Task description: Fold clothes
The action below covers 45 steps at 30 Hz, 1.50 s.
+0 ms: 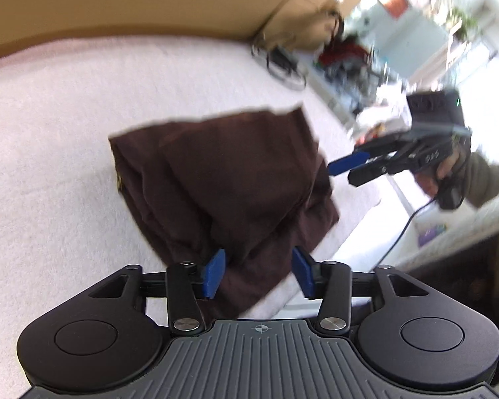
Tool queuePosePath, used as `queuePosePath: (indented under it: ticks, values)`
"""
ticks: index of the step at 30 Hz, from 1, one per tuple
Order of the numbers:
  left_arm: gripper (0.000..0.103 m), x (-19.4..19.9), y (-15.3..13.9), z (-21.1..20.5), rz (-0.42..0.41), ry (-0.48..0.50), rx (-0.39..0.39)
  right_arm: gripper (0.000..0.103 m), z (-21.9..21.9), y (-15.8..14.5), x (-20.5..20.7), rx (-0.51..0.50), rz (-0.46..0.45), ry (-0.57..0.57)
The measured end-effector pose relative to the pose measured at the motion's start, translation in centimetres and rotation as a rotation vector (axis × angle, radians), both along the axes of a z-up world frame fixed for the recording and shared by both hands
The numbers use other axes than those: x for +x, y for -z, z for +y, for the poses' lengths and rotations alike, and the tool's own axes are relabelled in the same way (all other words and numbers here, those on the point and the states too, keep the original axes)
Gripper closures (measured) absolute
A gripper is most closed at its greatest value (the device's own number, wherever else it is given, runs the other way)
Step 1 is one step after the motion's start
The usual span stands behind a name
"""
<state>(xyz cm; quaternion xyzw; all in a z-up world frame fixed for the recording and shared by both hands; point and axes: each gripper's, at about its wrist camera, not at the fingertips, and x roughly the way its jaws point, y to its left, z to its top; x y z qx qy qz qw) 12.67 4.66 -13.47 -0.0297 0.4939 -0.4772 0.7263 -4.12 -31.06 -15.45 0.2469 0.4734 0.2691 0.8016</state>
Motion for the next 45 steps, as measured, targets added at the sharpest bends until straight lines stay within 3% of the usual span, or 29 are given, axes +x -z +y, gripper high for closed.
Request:
queuePosePath:
  ticks: [2,5,9,11,12,13,16,18,20,22,23,25,28,30,33,35,36,39,41,45]
  values:
    - [0.031,1.0,-0.2,-0.6,-0.024,-0.057,-0.034,0.046,-1.0,-0.4,0.5,-0.024,-0.032,0.103]
    - [0.031,2.7,0.3,-1.5,0.003,-0.135,-0.062,0.044,-2.0,-0.3,1.6,-0.053,-0.043,0.249]
    - [0.030,3.2,1.3,-3.8,0.018,-0.122,-0.066,0.048,0.1,1.1,3.2,-0.104,-0.019,0.232]
    - [0.034,2.6,2.1,-4.4,0.033,-0.092,-0.053,0.063,1.3,1.9,3.5,-0.117,0.001,0.197]
    - [0.044,2.3,2.3,-4.6,0.042,-0.075,-0.056,0.089,1.7,2.2,3.3,-0.119,0.005,0.177]
    - [0.053,2.0,2.2,-4.8,0.047,-0.053,-0.062,0.090,1.8,2.1,3.1,-0.109,0.002,0.162]
    - [0.053,0.0,2.1,-4.8,0.041,0.054,-0.048,0.092,1.2,0.8,2.0,-0.040,-0.028,0.140]
    - [0.051,-1.1,3.0,-4.8,0.049,0.096,0.015,0.092,0.7,0.8,1.4,-0.048,-0.008,0.137]
    - [0.051,-1.5,3.8,-4.4,0.080,0.082,0.048,0.087,1.0,1.9,1.2,-0.144,0.046,0.102]
    - [0.049,-1.4,3.5,-3.5,0.093,0.040,0.036,0.070,0.7,2.2,0.8,-0.179,0.062,0.116]
    - [0.047,-1.4,3.0,-3.1,0.088,0.018,0.028,0.065,0.5,1.9,0.6,-0.174,0.049,0.135]
    - [0.032,-1.2,1.7,-2.5,0.058,-0.012,0.000,0.062,0.2,0.2,0.1,-0.123,-0.008,0.164]
    - [0.027,-0.6,1.0,-2.7,0.032,-0.031,-0.018,0.048,0.8,-1.9,0.2,-0.042,-0.086,0.160]
    - [0.025,-0.1,1.0,-3.2,0.023,-0.035,-0.021,0.044,1.9,-2.2,1.1,-0.015,-0.101,0.113]
    - [0.025,0.6,1.1,-3.9,0.010,-0.040,-0.025,0.044,3.7,-0.8,2.5,-0.068,-0.069,0.073]
    - [0.025,0.6,2.1,-4.5,0.042,-0.029,-0.015,0.044,4.5,0.6,3.1,-0.093,-0.026,0.064]
    - [0.025,0.5,2.6,-4.7,0.058,-0.015,-0.019,0.047,4.9,1.1,3.2,-0.098,-0.010,0.055]
    - [0.027,-0.3,3.3,-5.1,0.089,0.057,-0.038,0.082,5.8,1.5,2.9,-0.091,0.007,0.003]
    - [0.029,-1.1,3.5,-5.1,0.090,0.107,-0.042,0.086,6.1,0.9,2.2,-0.087,-0.003,-0.016]
    - [0.040,-2.1,3.5,-4.5,0.079,0.115,-0.013,0.088,6.5,0.0,0.6,-0.079,-0.005,-0.052]
